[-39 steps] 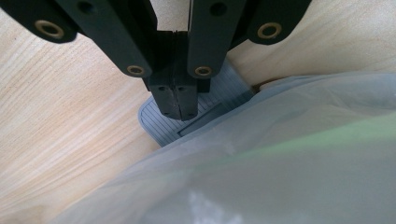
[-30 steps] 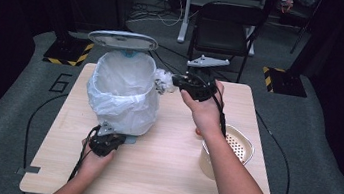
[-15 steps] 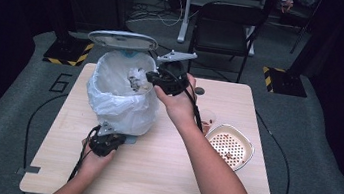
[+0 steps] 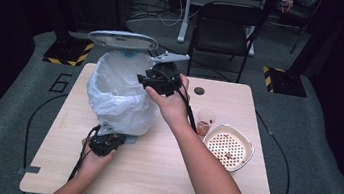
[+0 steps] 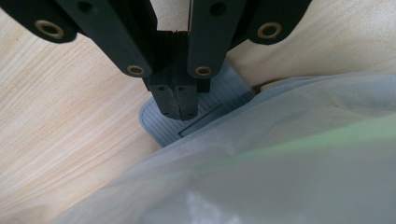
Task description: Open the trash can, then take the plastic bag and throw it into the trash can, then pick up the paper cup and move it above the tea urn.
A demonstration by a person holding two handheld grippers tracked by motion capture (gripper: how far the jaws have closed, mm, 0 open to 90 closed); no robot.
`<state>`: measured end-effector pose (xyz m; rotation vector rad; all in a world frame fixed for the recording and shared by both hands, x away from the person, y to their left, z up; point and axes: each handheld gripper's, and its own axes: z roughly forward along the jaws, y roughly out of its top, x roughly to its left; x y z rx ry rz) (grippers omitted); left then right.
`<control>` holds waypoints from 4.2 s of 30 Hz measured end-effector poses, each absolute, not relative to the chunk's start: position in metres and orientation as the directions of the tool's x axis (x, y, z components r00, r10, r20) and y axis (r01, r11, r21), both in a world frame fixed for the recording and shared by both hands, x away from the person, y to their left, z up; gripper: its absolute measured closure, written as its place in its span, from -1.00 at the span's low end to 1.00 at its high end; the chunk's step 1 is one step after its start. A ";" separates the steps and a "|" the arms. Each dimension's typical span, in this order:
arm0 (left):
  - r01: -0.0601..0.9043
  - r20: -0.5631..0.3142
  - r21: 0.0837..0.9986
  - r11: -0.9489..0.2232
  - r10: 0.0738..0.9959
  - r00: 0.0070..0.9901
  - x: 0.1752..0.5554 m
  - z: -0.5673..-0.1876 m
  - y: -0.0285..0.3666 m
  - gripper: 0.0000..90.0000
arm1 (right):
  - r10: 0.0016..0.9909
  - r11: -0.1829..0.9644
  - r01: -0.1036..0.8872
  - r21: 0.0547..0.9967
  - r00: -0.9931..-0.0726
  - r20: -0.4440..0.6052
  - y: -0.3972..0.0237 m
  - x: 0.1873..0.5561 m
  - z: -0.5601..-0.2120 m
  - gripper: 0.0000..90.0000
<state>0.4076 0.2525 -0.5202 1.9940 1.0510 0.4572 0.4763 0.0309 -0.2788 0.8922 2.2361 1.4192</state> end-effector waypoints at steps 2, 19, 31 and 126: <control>0.512 -0.052 0.798 -0.318 0.809 0.585 0.407 -0.520 0.252 1.00 | 0.675 0.308 0.327 0.894 -0.737 0.037 0.022 0.472 -0.276 0.43; 0.515 -0.063 0.800 -0.309 0.810 0.583 0.406 -0.520 0.251 1.00 | 0.767 0.294 0.361 0.885 -0.641 0.007 -0.091 0.456 -0.309 0.38; 0.514 -0.062 0.800 -0.309 0.810 0.584 0.406 -0.520 0.251 1.00 | 0.814 0.296 0.373 0.879 -0.580 -0.028 -0.162 0.447 -0.340 0.38; 0.525 -0.083 0.796 -0.301 0.805 0.588 0.408 -0.520 0.253 1.00 | 0.849 0.251 0.468 0.847 -0.526 0.039 -0.201 0.459 -0.450 -0.53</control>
